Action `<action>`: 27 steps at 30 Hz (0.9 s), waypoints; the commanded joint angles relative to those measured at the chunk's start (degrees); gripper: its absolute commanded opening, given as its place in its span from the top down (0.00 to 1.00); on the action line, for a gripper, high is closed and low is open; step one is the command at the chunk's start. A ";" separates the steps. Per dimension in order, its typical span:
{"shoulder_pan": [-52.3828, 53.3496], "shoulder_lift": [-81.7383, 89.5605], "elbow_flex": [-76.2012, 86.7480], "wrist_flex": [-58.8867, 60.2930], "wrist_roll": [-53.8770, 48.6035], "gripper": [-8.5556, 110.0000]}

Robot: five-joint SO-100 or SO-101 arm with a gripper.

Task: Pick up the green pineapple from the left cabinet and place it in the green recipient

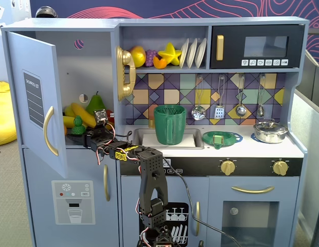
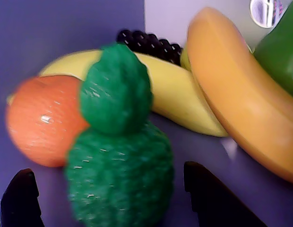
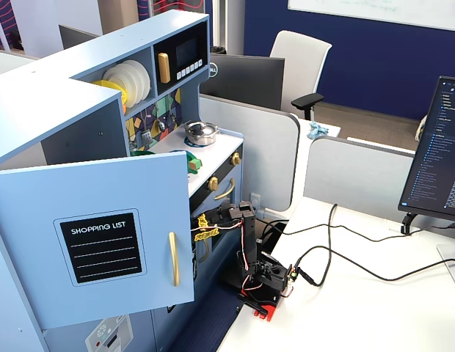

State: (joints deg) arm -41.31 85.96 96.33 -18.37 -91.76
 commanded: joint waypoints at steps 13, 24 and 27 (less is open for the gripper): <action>-0.53 -5.80 -12.30 3.87 -9.76 0.93; -7.38 37.09 11.16 18.02 -23.55 0.93; -6.59 51.42 18.81 24.96 -22.41 0.93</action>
State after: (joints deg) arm -47.99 116.46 108.98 0.09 -113.82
